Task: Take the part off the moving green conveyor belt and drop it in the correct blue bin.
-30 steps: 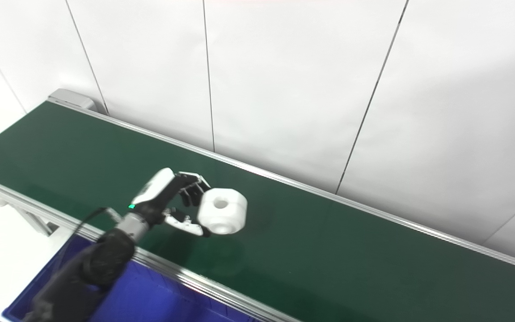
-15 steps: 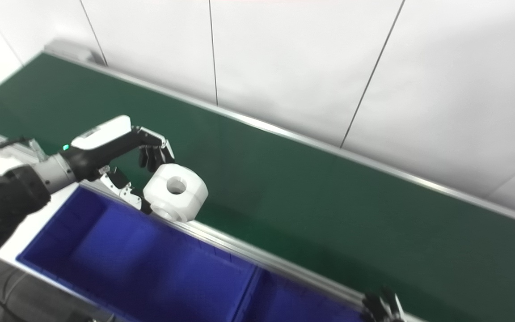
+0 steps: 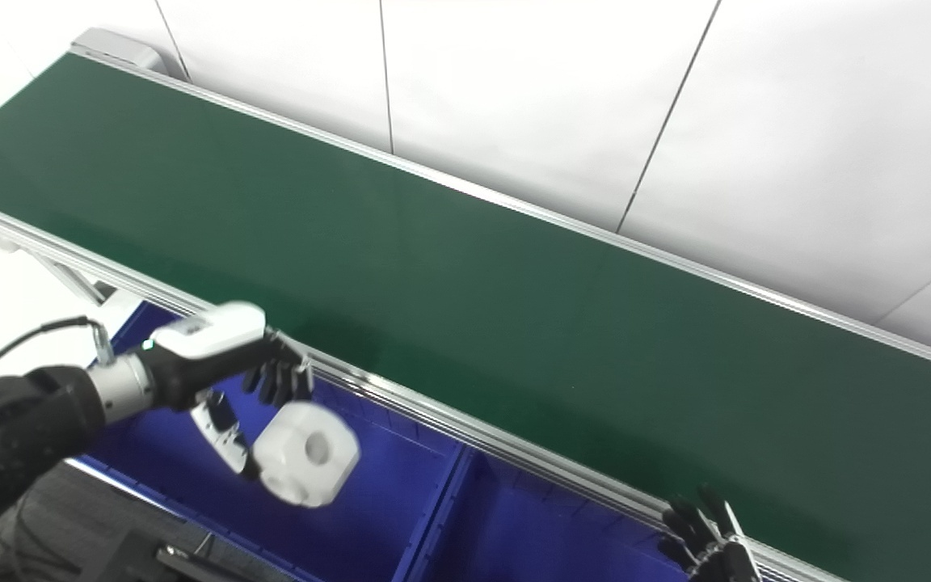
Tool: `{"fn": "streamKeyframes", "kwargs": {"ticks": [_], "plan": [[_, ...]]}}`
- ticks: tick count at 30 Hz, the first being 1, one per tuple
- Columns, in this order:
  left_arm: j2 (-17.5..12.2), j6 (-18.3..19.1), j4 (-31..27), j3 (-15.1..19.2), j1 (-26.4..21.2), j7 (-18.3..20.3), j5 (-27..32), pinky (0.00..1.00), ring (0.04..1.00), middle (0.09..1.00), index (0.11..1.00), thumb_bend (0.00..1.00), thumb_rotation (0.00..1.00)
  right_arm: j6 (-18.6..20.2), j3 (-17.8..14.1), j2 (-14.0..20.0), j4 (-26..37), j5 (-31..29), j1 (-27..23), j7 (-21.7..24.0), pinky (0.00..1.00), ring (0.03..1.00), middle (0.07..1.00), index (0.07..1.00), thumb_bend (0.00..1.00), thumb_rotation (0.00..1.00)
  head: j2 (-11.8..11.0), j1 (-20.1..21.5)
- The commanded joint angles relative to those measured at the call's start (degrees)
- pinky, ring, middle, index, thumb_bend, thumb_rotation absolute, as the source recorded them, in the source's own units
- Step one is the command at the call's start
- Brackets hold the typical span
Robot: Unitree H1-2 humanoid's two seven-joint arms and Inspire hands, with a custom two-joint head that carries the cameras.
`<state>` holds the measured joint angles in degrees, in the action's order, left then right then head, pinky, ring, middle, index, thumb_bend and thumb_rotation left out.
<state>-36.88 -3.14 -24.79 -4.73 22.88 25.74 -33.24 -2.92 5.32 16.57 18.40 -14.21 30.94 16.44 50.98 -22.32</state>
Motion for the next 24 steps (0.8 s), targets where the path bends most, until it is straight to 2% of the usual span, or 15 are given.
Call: {"fn": "streamKeyframes", "kwargs": {"ticks": [1, 4, 7, 8, 9, 10, 12, 15, 21, 24], "plan": [[-0.9, -2.7, 0.3, -0.3, -0.6, -1.7, -1.9, 0.35, 0.431, 0.485, 0.490, 0.52, 0.00, -0.1, -0.5, 0.8, 2.3, -0.7, -0.1, 0.8, 0.81, 0.869, 0.877, 0.944, 0.97, 0.95, 0.0, 0.2], [-0.7, -1.4, 0.9, -2.4, -2.1, 0.6, -5.7, 0.36, 0.445, 0.491, 0.487, 0.52, 0.00, 0.1, -0.7, 0.9, 2.0, -0.8, -0.2, 0.8, 0.80, 0.866, 0.875, 0.935, 0.98, 0.94, 0.0, 0.8], [-1.0, 0.7, 0.4, -3.6, -3.2, 3.6, -7.1, 0.39, 0.480, 0.489, 0.499, 0.52, 0.00, 0.0, -0.8, 0.9, 1.8, -0.8, -0.2, 0.8, 0.80, 0.863, 0.872, 0.930, 0.98, 0.93, 0.0, 1.0], [-1.1, 1.2, 0.3, -3.7, -3.4, 4.3, -7.0, 0.41, 0.501, 0.545, 0.498, 0.52, 0.04, 0.0, -0.9, 0.9, 1.8, -0.9, -0.1, 0.8, 0.80, 0.863, 0.872, 0.929, 0.98, 0.93, 0.0, 1.1], [-1.2, 1.7, 0.1, -3.7, -3.6, 5.2, -6.8, 0.43, 0.530, 0.598, 0.591, 0.70, 0.20, 0.0, -1.0, 0.9, 1.8, -1.0, -0.1, 0.8, 0.79, 0.863, 0.871, 0.928, 0.98, 0.92, 0.0, 1.1], [-1.3, 2.1, -0.1, -3.6, -3.8, 5.9, -6.4, 0.46, 0.575, 0.644, 0.645, 0.79, 0.31, 0.1, -1.1, 0.8, 1.8, -1.0, -0.1, 0.9, 0.79, 0.861, 0.869, 0.927, 0.98, 0.92, 0.0, 1.1], [-1.6, 2.9, -0.6, -3.6, -4.0, 7.5, -5.8, 0.55, 0.663, 0.718, 0.727, 0.91, 0.47, 0.3, -1.2, 0.8, 1.8, -1.0, -0.1, 0.9, 0.79, 0.857, 0.864, 0.925, 0.98, 0.92, -0.1, 1.0], [-1.9, 5.6, -1.7, -3.2, -4.2, 10.4, -4.2, 0.67, 0.795, 0.813, 0.812, 0.99, 0.63, 0.6, -1.2, 0.6, 1.8, -1.0, -0.2, 0.8, 0.79, 0.856, 0.864, 0.926, 0.99, 0.91, -0.2, 1.1], [-2.9, 10.4, -5.0, -2.0, -4.3, 15.2, 2.0, 0.75, 0.934, 0.943, 0.908, 1.00, 0.78, 0.8, -1.0, 0.1, 1.5, -0.6, -0.5, 0.6, 0.79, 0.853, 0.865, 0.920, 0.99, 0.91, -0.5, 1.4], [-3.6, 13.9, -7.5, -1.1, -4.4, 17.6, 6.2, 0.83, 0.973, 0.975, 0.933, 1.00, 0.79, 0.5, -0.8, -0.2, 1.3, -0.3, -0.8, 0.6, 0.78, 0.850, 0.862, 0.919, 1.00, 0.91, -0.6, 1.6]]}}
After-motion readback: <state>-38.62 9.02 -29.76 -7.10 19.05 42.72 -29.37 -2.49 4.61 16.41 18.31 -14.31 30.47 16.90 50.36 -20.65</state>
